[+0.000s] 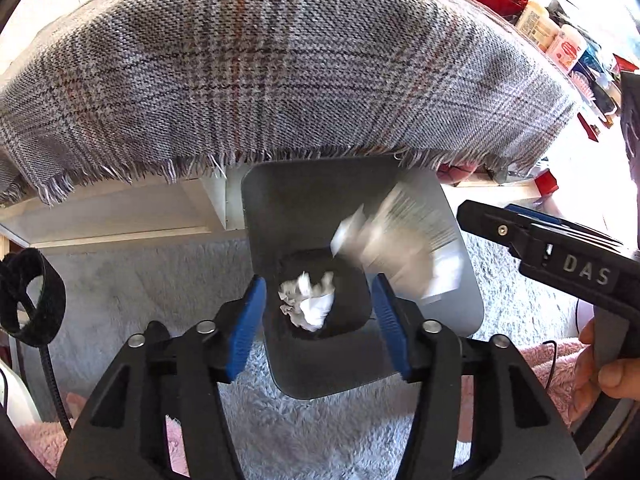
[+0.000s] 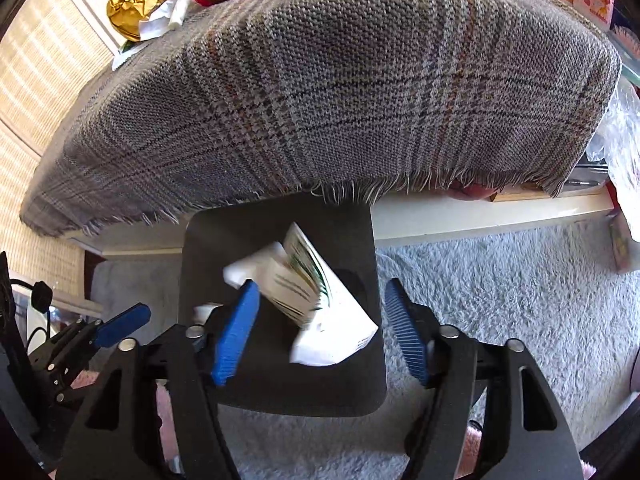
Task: Collect trash
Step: 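Lower the paper wad into the grey bin and open the left gripper, then grasp the red can with the right gripper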
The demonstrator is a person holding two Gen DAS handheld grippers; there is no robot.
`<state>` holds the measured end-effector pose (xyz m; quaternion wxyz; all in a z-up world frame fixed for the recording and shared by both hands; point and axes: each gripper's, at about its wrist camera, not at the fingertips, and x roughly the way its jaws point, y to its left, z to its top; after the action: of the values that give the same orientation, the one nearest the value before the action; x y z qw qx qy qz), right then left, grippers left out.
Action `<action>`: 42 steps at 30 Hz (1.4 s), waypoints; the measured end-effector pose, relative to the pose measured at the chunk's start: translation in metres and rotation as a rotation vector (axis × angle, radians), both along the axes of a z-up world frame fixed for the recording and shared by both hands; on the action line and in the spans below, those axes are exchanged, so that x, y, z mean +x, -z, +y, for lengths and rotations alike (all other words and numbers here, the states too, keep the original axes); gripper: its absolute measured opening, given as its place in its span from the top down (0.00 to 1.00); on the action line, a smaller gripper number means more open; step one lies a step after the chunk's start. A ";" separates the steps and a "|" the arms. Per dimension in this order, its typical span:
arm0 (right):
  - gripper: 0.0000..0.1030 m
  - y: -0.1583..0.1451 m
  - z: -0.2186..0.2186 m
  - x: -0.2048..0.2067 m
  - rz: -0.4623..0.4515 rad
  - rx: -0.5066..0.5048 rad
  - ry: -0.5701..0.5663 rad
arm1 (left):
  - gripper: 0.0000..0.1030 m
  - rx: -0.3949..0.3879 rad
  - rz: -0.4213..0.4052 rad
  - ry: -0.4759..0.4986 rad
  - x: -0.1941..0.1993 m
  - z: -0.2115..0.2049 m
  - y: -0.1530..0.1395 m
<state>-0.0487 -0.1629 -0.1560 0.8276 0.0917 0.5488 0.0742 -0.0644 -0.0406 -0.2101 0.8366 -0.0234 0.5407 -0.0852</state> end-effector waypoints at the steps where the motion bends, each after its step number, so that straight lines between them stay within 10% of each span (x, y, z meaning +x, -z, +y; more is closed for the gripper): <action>1: 0.32 0.000 0.002 -0.001 -0.003 -0.006 0.004 | 0.42 0.002 -0.001 -0.005 0.000 0.002 -0.002; 11: 0.05 -0.021 -0.008 -0.003 -0.067 -0.013 0.040 | 0.08 0.037 -0.096 -0.036 -0.006 0.017 -0.036; 31: 0.03 -0.135 -0.017 0.040 -0.311 -0.009 0.014 | 0.08 0.061 -0.270 -0.104 0.037 0.046 -0.133; 42: 0.05 -0.134 0.008 0.105 -0.315 -0.006 -0.072 | 0.08 0.090 -0.289 -0.129 0.100 0.065 -0.150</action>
<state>0.0567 -0.1554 -0.0224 0.9004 0.0570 0.4155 0.1156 0.0360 0.0249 -0.0599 0.9097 -0.0080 0.4152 -0.0097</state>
